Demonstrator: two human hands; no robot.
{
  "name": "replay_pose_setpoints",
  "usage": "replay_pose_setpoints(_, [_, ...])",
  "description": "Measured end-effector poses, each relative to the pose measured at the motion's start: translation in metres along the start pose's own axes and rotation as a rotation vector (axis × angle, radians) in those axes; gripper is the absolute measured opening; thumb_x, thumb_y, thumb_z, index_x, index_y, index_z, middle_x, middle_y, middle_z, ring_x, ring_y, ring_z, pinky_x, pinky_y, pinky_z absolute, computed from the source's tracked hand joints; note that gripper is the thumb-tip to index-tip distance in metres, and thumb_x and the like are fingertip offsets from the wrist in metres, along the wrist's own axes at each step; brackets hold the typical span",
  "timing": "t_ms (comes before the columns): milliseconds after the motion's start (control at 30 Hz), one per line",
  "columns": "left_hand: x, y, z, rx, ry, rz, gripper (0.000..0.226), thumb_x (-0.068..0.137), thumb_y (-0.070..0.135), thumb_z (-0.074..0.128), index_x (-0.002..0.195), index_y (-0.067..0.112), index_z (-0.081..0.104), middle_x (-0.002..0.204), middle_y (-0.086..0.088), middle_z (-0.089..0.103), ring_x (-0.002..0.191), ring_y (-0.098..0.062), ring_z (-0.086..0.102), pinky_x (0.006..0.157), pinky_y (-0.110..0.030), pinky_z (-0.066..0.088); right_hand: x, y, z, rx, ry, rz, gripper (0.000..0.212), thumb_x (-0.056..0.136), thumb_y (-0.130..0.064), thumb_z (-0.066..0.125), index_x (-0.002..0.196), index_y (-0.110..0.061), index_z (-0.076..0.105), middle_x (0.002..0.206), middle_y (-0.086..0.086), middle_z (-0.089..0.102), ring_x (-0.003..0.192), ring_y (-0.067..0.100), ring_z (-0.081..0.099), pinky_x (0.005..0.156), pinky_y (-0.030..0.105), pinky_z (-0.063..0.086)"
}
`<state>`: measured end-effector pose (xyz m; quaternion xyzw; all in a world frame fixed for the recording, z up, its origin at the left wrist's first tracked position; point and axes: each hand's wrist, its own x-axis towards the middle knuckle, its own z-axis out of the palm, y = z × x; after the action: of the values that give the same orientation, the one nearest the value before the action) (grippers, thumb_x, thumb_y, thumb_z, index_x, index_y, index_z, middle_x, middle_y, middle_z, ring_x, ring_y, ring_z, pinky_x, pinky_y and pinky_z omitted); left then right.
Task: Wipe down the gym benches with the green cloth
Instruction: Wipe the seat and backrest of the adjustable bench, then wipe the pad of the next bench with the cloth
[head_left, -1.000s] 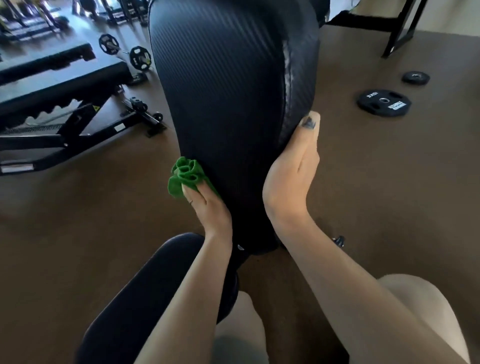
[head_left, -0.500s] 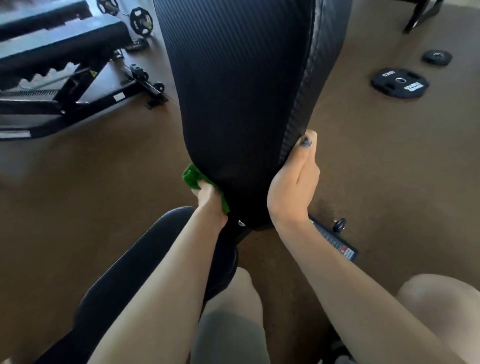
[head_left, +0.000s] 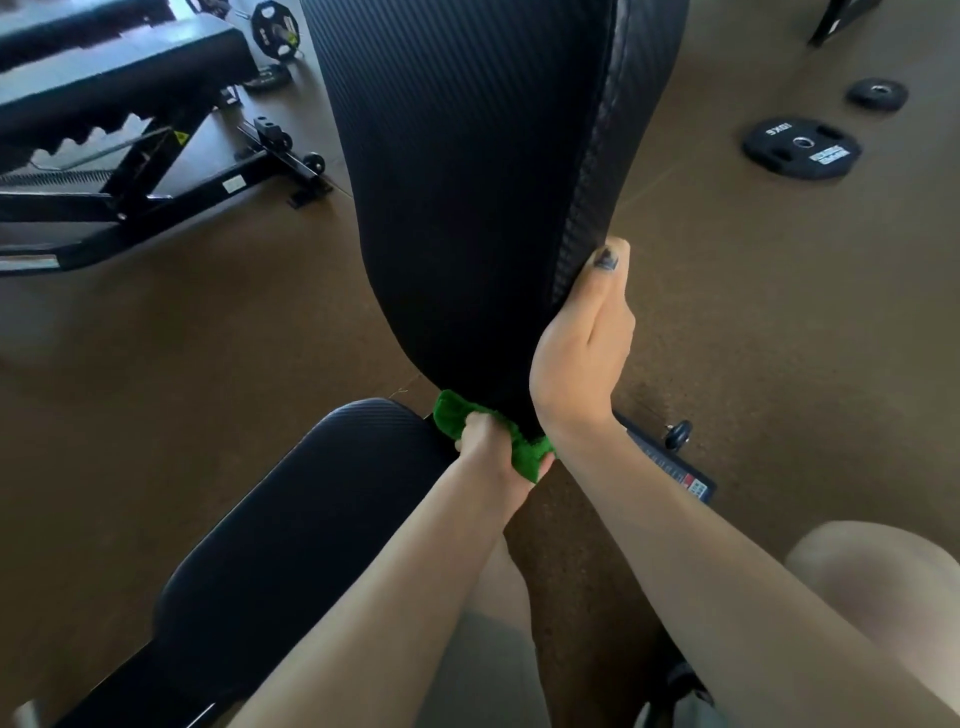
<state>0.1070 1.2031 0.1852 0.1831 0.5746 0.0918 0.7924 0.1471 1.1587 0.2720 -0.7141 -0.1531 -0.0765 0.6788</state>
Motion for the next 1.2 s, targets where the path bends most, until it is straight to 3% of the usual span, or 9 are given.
replay_pose_setpoints(100, [-0.033,-0.01,0.004,-0.081,-0.025,-0.073,0.018,0.11,0.015,0.043,0.114,0.008,0.059,0.117,-0.014,0.067,0.127,-0.036,0.06,0.096,-0.05,0.051,0.0,0.0,-0.003,0.014,-0.026,-0.008,0.037,0.107,-0.044,0.017,0.097,-0.019,0.042,0.07,-0.013,0.044,0.063,0.002,0.046,0.067,0.033,0.041])
replay_pose_setpoints(300, [-0.043,-0.023,-0.008,-0.027,-0.082,-0.044,0.029,0.109,0.023,0.044,0.131,0.016,0.062,0.123,-0.012,0.071,0.105,-0.032,0.07,0.088,-0.051,0.06,0.008,0.003,-0.022,0.053,-0.128,-0.048,0.035,0.112,-0.031,0.029,0.079,-0.025,0.039,0.063,-0.014,0.039,0.056,0.001,0.039,0.055,0.02,0.032])
replay_pose_setpoints(433, [-0.055,-0.048,-0.017,0.148,-0.284,-0.187,0.046,0.109,0.044,0.04,0.128,0.012,0.067,0.116,-0.015,0.077,0.099,-0.033,0.076,0.081,-0.047,0.059,0.024,0.046,-0.053,-0.197,-0.144,0.133,0.037,0.108,-0.036,0.038,0.087,-0.011,0.056,0.076,0.0,0.066,0.07,0.012,0.06,0.064,0.034,0.045])
replay_pose_setpoints(567, [-0.048,-0.056,-0.008,0.338,-0.506,-0.22,0.061,0.105,0.055,0.033,0.105,0.014,0.079,0.104,-0.012,0.079,0.083,-0.028,0.079,0.075,-0.038,0.058,0.056,0.08,-0.096,-0.572,-0.762,0.562,0.024,0.101,-0.045,0.054,0.101,-0.025,0.067,0.106,0.001,0.073,0.1,0.023,0.068,0.088,0.038,0.056])
replay_pose_setpoints(667, [-0.03,-0.054,0.01,0.377,-0.586,-0.199,0.069,0.105,0.066,0.028,0.124,0.019,0.073,0.126,-0.011,0.074,0.105,-0.027,0.075,0.087,-0.041,0.057,0.069,0.083,-0.121,-0.475,-1.107,0.834,0.026,0.101,-0.046,0.059,0.117,-0.029,0.068,0.113,-0.004,0.074,0.1,0.017,0.073,0.088,0.038,0.059])
replay_pose_setpoints(833, [-0.024,-0.062,0.055,0.414,-0.561,-0.161,0.077,0.103,0.072,0.022,0.147,0.019,0.056,0.142,-0.014,0.064,0.133,-0.03,0.061,0.114,-0.049,0.042,0.098,0.103,-0.144,-0.314,-1.013,0.95,0.037,0.091,-0.032,0.076,0.126,-0.022,0.066,0.112,0.003,0.076,0.1,0.022,0.076,0.089,0.043,0.062])
replay_pose_setpoints(1033, [-0.082,-0.04,0.135,0.541,-0.458,-0.093,0.041,0.107,0.043,0.045,0.135,0.02,0.065,0.123,-0.006,0.075,0.106,-0.021,0.075,0.077,-0.035,0.06,0.155,0.076,-0.172,-0.313,-0.876,0.966,0.052,0.085,-0.019,0.081,0.133,-0.023,0.062,0.12,0.008,0.07,0.104,0.025,0.07,0.092,0.046,0.059])
replay_pose_setpoints(1100, [-0.098,-0.028,0.156,0.568,-0.438,-0.044,0.03,0.104,0.028,0.053,0.13,0.019,0.065,0.119,-0.006,0.076,0.1,-0.021,0.076,0.077,-0.036,0.062,0.176,0.06,-0.175,-0.301,-0.783,0.915,0.055,0.082,-0.017,0.082,0.132,-0.024,0.063,0.121,0.009,0.068,0.105,0.026,0.069,0.095,0.049,0.058])
replay_pose_setpoints(1200, [-0.127,-0.003,0.198,0.598,-0.351,0.02,0.046,0.093,0.01,0.064,0.136,0.021,0.053,0.127,-0.012,0.071,0.108,-0.028,0.074,0.092,-0.05,0.061,0.218,0.023,-0.184,-0.228,-0.647,0.91,0.053,0.08,-0.012,0.083,0.127,-0.021,0.063,0.114,0.012,0.072,0.099,0.03,0.074,0.091,0.053,0.06])
